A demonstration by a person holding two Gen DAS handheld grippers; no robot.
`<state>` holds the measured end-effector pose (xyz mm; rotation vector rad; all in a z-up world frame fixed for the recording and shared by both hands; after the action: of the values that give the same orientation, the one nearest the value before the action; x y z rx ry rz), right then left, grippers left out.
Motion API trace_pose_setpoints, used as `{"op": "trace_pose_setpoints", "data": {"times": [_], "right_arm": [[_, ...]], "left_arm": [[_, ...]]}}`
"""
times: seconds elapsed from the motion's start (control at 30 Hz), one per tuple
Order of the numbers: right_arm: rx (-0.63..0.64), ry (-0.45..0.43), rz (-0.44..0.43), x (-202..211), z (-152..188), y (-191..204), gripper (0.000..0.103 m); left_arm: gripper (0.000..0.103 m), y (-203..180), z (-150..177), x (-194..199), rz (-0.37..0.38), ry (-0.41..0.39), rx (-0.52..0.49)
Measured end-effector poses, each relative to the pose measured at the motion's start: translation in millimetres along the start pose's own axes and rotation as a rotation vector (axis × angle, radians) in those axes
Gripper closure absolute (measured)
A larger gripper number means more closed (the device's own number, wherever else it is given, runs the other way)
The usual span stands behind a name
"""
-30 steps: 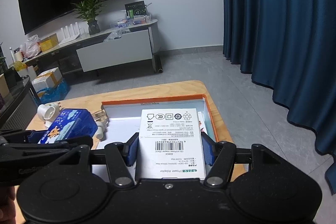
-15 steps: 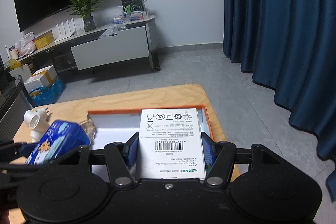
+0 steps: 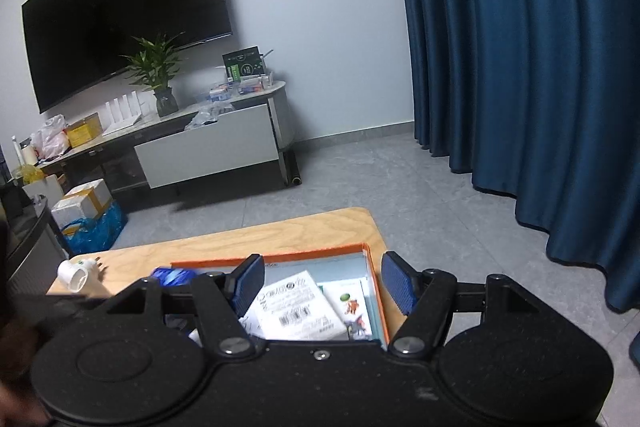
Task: Organize rigid objects
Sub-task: 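Lower the blue box into the tray and open the left tool while the right tool releases the adapter box, then withdraw both open tools from the tray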
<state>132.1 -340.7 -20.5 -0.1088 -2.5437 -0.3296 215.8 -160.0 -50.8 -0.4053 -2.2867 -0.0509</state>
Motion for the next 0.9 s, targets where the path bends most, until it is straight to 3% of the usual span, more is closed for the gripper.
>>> {"op": "trace_pose_setpoints", "data": {"times": [0.03,0.1,0.27,0.9], "right_arm": [[0.006,0.0,0.007,2.8,1.2,0.3,0.025],[0.01,-0.003,0.014,7.5,2.7,0.8,0.025],[0.005,0.008,0.002,12.5,6.4,4.3,0.025],[0.109,0.067,-0.109,37.5,24.8,68.5,0.023]], "left_arm": [[0.039,-0.6,-2.1,-3.4,0.019,0.01,0.003],[0.029,-0.5,-4.1,-4.3,0.035,0.019,0.02],[0.029,0.4,2.2,14.2,0.04,-0.012,0.027],[0.021,50.5,39.8,86.8,-0.102,-0.033,0.125]]}}
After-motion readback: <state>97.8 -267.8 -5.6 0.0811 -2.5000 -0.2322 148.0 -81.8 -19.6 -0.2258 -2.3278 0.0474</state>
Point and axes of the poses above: each gripper's, at about its wrist camera, not at the fingertips, and x roughly against the way its jaws point, y to its left, z to its underside, the point moved 4 cm from there along -x, roughly the way its jaws point, and after that the axes turned 4 degrees about y, right-handed, at the moved point
